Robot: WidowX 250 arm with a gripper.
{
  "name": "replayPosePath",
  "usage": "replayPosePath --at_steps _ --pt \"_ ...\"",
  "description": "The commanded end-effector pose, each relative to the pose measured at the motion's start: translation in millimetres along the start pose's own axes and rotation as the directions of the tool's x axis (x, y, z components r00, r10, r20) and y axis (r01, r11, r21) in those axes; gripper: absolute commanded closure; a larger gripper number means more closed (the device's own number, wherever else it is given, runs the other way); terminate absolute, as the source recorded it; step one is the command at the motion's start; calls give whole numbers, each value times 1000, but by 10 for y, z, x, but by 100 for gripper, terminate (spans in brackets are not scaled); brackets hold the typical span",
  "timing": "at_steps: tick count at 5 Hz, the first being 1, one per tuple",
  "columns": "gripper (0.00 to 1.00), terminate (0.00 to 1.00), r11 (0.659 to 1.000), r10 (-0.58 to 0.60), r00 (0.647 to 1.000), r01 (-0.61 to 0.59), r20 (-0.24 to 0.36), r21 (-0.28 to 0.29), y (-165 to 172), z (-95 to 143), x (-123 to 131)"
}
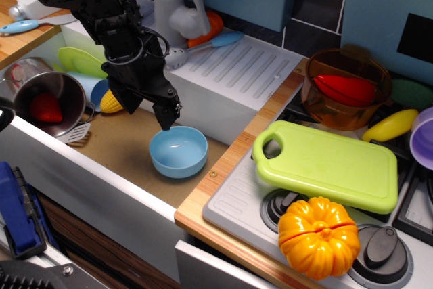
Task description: Lift bowl
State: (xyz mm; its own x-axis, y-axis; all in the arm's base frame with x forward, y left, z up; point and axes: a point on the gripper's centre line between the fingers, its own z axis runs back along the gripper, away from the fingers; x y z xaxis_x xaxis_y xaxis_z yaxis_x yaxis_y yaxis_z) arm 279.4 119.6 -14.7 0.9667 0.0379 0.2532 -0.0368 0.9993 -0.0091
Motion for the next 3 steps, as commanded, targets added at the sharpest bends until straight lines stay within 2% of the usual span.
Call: replayPosePath --at_steps 1,2,3 --pt "0 0 1000 0 1000 0 0 0 0 0 0" --pt "0 0 999 36 998 -34 -47 28 74 -152 47" --pt "0 0 998 64 995 -62 -75 23 91 -265 51"
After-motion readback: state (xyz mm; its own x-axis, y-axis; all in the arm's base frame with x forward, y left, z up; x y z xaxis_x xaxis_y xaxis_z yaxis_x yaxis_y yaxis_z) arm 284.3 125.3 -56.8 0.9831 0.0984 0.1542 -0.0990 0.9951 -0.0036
